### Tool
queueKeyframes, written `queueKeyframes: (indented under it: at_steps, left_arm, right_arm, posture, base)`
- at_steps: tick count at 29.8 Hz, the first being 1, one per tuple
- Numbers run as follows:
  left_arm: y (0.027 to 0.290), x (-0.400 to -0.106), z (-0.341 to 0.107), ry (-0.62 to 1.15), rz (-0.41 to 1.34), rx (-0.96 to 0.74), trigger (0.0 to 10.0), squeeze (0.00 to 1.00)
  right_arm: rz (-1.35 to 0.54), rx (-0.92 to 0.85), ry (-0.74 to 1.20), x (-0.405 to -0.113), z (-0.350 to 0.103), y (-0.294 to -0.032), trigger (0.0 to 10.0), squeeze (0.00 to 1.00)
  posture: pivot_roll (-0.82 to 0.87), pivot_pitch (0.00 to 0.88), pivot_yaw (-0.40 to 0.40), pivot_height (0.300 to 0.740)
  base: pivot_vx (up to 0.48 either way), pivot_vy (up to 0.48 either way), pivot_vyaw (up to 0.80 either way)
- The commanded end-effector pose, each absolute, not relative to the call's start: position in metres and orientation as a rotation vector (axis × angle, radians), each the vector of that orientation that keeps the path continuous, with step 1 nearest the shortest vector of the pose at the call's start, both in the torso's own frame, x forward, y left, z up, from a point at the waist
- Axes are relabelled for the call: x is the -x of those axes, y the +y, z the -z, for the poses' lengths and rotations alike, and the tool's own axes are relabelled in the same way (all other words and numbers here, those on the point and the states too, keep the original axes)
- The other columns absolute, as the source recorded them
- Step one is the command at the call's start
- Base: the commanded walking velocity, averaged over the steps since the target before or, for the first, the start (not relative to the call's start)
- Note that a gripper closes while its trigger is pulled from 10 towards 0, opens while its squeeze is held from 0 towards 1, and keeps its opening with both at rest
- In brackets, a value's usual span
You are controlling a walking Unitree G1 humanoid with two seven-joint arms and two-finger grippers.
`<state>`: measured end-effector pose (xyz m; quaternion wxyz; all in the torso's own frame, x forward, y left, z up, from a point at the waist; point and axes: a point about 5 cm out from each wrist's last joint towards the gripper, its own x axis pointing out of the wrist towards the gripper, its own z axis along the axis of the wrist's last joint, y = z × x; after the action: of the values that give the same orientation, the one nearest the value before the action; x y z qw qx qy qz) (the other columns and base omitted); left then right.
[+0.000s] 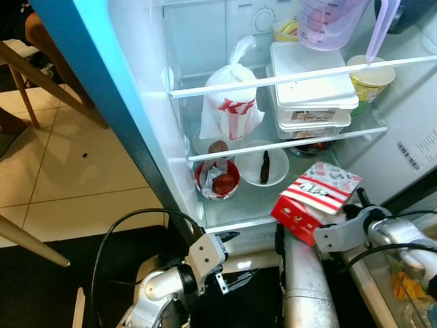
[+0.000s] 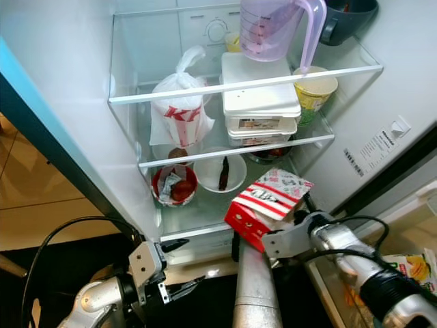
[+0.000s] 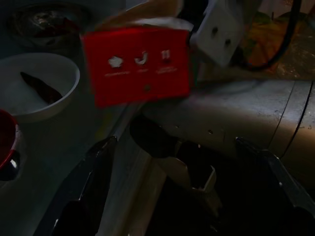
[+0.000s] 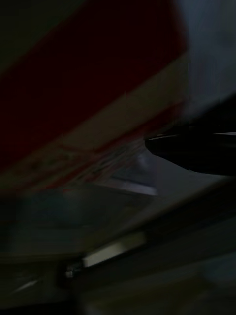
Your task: Restocking fridge
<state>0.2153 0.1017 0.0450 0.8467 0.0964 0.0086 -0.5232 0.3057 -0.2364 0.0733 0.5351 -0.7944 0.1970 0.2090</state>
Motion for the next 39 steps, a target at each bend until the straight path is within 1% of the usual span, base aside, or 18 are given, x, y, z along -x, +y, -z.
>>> queueKeyframes:
  at_steps: [1, 6, 8, 9, 10, 11, 13, 15, 16, 17, 19, 25, 31, 33, 36, 37, 38, 39]
  left_arm:
    - [0.096, -0.211, -0.041, 0.029, 1.12, -0.193, 10.0, 0.0]
    - [0.096, -0.211, -0.041, 0.024, 1.119, -0.191, 10.0, 0.0]
    - [0.096, -0.211, -0.042, 0.023, 1.117, -0.192, 10.0, 0.0]
    - [0.096, -0.211, -0.042, 0.022, 1.116, -0.192, 10.0, 0.0]
    - [0.096, -0.211, -0.042, 0.022, 1.116, -0.192, 10.0, 0.0]
    - [0.096, -0.211, -0.042, 0.021, 1.116, -0.193, 10.0, 0.0]
    - [0.095, -0.21, -0.042, 0.019, 1.115, -0.191, 10.0, 0.0]
    - [0.095, -0.21, -0.042, 0.018, 1.115, -0.19, 10.0, 0.0]
    - [0.095, -0.21, -0.042, 0.018, 1.116, -0.191, 10.0, 0.0]
    - [0.095, -0.209, -0.042, 0.019, 1.115, -0.191, 10.0, 0.0]
    - [0.096, -0.209, -0.041, 0.021, 1.113, -0.191, 10.0, 0.0]
    - [0.095, -0.209, -0.041, 0.02, 1.109, -0.188, 10.0, 0.0]
    - [0.095, -0.208, -0.041, 0.02, 1.106, -0.186, 10.0, 0.0]
    - [0.095, -0.208, -0.041, 0.021, 1.105, -0.186, 10.0, 0.0]
    - [0.095, -0.208, -0.041, 0.021, 1.104, -0.186, 10.0, 0.0]
    - [0.095, -0.208, -0.04, 0.021, 1.104, -0.188, 10.0, 0.0]
    - [0.095, -0.208, -0.04, 0.021, 1.104, -0.188, 10.0, 0.0]
    - [0.095, -0.209, -0.04, 0.022, 1.104, -0.189, 10.0, 0.0]
  right_arm:
    - [-0.504, 1.903, 0.486, -0.303, -0.062, -0.235, 10.0, 0.0]
    - [-0.48, 1.91, 0.479, -0.308, -0.055, -0.229, 10.0, 0.0]
    - [-0.468, 1.908, 0.48, -0.311, -0.052, -0.227, 10.0, 0.02]
    - [-0.46, 1.907, 0.482, -0.312, -0.049, -0.224, 10.0, 0.04]
    - [-0.46, 1.907, 0.482, -0.312, -0.049, -0.224, 10.0, 0.04]
    - [-0.45, 1.909, 0.477, -0.315, -0.047, -0.219, 10.0, 0.15]
    - [-0.433, 1.909, 0.462, -0.321, -0.046, -0.211, 10.0, 0.24]
    - [-0.43, 1.913, 0.458, -0.322, -0.046, -0.209, 10.0, 0.24]
    - [-0.425, 1.914, 0.454, -0.324, -0.046, -0.207, 10.0, 0.38]
    - [-0.413, 1.915, 0.448, -0.327, -0.047, -0.205, 10.0, 1.0]
    - [-0.385, 1.906, 0.438, -0.331, -0.048, -0.203, 10.0, 1.0]
    - [-0.378, 1.901, 0.434, -0.334, -0.05, -0.202, 10.0, 1.0]
    - [-0.378, 1.885, 0.456, -0.335, -0.053, -0.209, 10.0, 1.0]
    - [-0.398, 1.841, 0.508, -0.333, -0.056, -0.221, 10.0, 1.0]
    - [-0.403, 1.83, 0.521, -0.333, -0.056, -0.224, 10.0, 1.0]
    - [-0.4, 1.801, 0.545, -0.332, -0.064, -0.237, 10.0, 1.0]
    - [-0.4, 1.801, 0.545, -0.332, -0.064, -0.237, 10.0, 1.0]
    - [-0.394, 1.786, 0.557, -0.332, -0.07, -0.245, 10.0, 1.0]
  posture:
    - [-0.12, 0.216, 0.021, 0.3]
    - [-0.11, 0.218, 0.018, 0.3]
    - [-0.1, 0.22, 0.017, 0.3]
    - [-0.1, 0.22, 0.016, 0.3]
    - [-0.1, 0.22, 0.016, 0.3]
    - [-0.1, 0.221, 0.017, 0.3]
    - [-0.09, 0.222, 0.018, 0.3]
    - [-0.09, 0.222, 0.018, 0.3]
    - [-0.09, 0.222, 0.018, 0.3]
    - [-0.09, 0.225, 0.018, 0.3]
    - [-0.09, 0.225, 0.018, 0.3]
    - [-0.09, 0.229, 0.012, 0.3]
    - [-0.09, 0.229, 0.012, 0.3]
    - [-0.09, 0.229, 0.009, 0.3]
    - [-0.09, 0.229, 0.009, 0.3]
    - [-0.1, 0.227, 0.008, 0.3]
    - [-0.1, 0.227, 0.008, 0.3]
    - [-0.11, 0.226, 0.008, 0.3]
  base:
    - [0.0, 0.0, 0.0]
    - [0.0, 0.0, 0.0]
    - [0.0, 0.0, 0.0]
    - [0.0, 0.0, 0.0]
    - [0.0, 0.0, 0.0]
    - [0.0, 0.0, 0.0]
    - [0.0, 0.0, 0.0]
    - [0.0, 0.0, 0.0]
    - [0.0, 0.0, 0.0]
    - [0.0, 0.0, 0.0]
    - [0.0, 0.0, 0.0]
    - [0.0, 0.0, 0.0]
    - [0.0, 0.0, 0.0]
    - [0.0, 0.0, 0.0]
    - [0.0, 0.0, 0.0]
    - [0.0, 0.0, 0.0]
    - [0.0, 0.0, 0.0]
    - [0.0, 0.0, 0.0]
